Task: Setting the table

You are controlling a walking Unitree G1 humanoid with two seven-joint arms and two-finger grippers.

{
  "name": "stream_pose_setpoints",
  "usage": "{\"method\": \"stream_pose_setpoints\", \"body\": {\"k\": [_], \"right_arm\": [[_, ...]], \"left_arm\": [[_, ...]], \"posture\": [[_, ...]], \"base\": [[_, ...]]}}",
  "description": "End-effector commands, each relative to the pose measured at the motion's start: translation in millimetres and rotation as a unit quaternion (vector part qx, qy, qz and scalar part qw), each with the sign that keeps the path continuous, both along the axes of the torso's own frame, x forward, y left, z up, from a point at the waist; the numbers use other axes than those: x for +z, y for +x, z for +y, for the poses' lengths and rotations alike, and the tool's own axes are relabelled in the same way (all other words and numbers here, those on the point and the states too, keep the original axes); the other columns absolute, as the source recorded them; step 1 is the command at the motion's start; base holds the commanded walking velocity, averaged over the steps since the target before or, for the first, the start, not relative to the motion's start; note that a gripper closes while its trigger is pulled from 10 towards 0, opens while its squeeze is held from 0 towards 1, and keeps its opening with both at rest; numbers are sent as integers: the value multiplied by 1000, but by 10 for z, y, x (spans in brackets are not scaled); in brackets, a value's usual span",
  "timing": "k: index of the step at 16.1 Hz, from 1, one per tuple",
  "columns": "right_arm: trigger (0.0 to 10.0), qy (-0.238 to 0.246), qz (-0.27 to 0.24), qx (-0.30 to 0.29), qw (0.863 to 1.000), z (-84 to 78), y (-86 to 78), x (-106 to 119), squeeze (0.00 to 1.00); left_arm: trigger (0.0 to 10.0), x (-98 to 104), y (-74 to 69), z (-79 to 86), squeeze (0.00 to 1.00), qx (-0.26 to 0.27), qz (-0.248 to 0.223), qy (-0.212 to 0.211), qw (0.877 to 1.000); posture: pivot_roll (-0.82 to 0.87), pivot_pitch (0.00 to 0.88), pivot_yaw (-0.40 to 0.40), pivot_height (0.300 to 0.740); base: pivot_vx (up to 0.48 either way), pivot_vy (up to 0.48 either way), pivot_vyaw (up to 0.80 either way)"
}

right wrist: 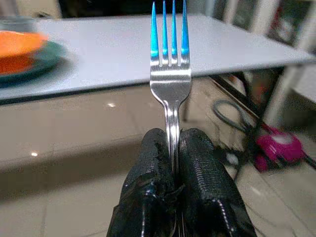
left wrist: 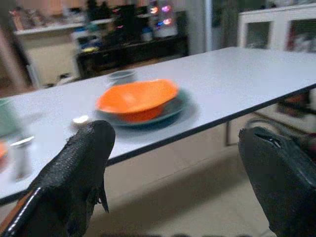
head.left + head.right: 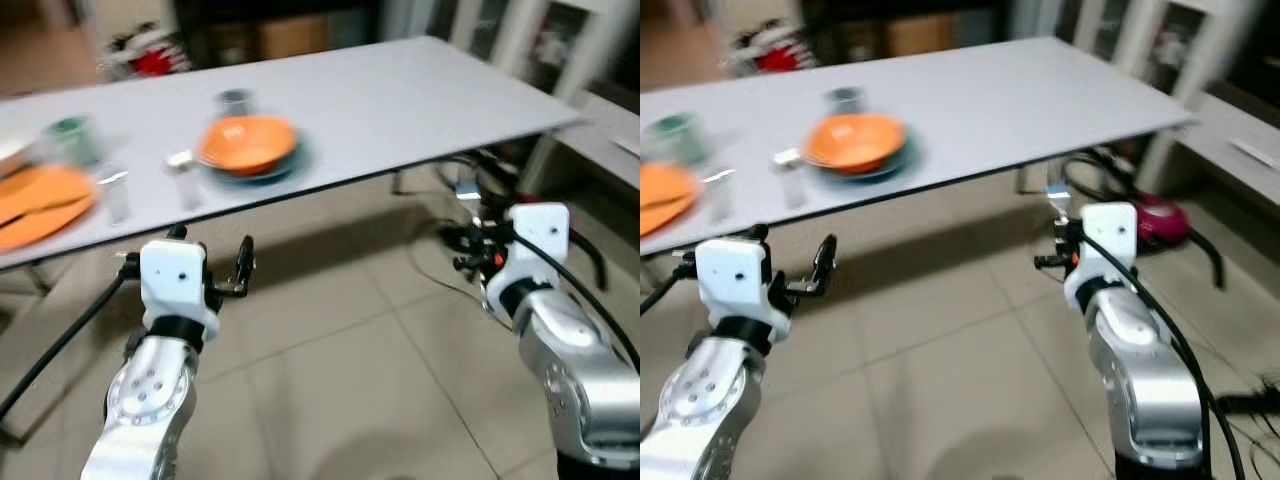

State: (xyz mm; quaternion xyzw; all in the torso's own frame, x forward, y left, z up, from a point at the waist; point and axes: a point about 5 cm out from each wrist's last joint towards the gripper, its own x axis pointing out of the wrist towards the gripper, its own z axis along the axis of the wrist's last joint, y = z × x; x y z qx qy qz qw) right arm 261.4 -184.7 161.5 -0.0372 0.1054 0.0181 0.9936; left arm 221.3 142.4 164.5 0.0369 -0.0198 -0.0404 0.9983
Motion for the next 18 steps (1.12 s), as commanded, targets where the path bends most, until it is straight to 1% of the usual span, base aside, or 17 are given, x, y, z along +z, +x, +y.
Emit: {"method": "stream_pose_setpoints", "body": {"k": [1, 2, 3, 4, 5, 8, 9, 11, 13, 15, 16, 18], "right_arm": [[10000, 20, -9, 10, 1000, 49, 51, 60, 0], [10000, 29, -17, 33, 999, 94, 75, 109, 0], [10000, 24, -22, 50, 998, 123, 78, 130, 0], [10000, 4, -27, 62, 998, 143, 85, 143, 0], [10000, 1, -26, 70, 997, 157, 87, 138, 0], [10000, -3, -27, 81, 996, 186, 102, 134, 0], [10000, -15, -22, 80, 996, 182, 110, 121, 0], [10000, -11, -9, 62, 998, 118, 132, 73, 0], [10000, -11, -3, 86, 996, 126, 134, 78, 0], [10000, -7, 3, 89, 996, 100, 147, 79, 0], [10000, -11, 14, 103, 995, 102, 147, 62, 0], [10000, -13, 21, 108, 994, 101, 141, 41, 0]], "left_arm": [[10000, 27, -5, 55, 0, 11, -7, 10, 1000], [10000, 45, 4, 87, 0, 23, -10, 5, 1000], [10000, 48, 4, 102, 0, 26, -12, 7, 1000], [10000, 44, 5, 119, 0, 30, -12, 10, 999], [10000, 43, 2, 127, 0, 31, -13, 12, 999], [10000, 47, -1, 149, 0, 38, -14, 13, 999], [10000, 49, 2, 155, 0, 41, -13, 2, 999], [10000, 58, 14, 146, 0, 37, -15, 3, 999], [10000, 56, 21, 143, 0, 35, -15, 2, 999], [10000, 57, 32, 130, 0, 30, -15, 2, 999], [10000, 58, 36, 128, 0, 30, -14, 1, 999], [10000, 74, 51, 135, 0, 31, -16, 1, 999]], "posture": [[-134, 0, 49, 740], [-130, 0, 49, 740], [-128, 0, 48, 740], [-128, 0, 46, 740], [-128, 0, 46, 740], [-123, 0, 43, 740], [-123, 0, 43, 740], [-125, 0, 45, 740], [-127, 0, 47, 740], [-126, 0, 50, 740], [-126, 0, 51, 740], [-122, 0, 51, 740]], "base": [[382, 0, 0], [382, 0, 0], [382, 0, 0], [382, 0, 0], [382, 0, 0], [381, 0, 717], [382, 0, 800], [379, 0, 0], [381, 0, 0], [381, 0, 0], [379, 0, 0], [381, 0, 0]]}}
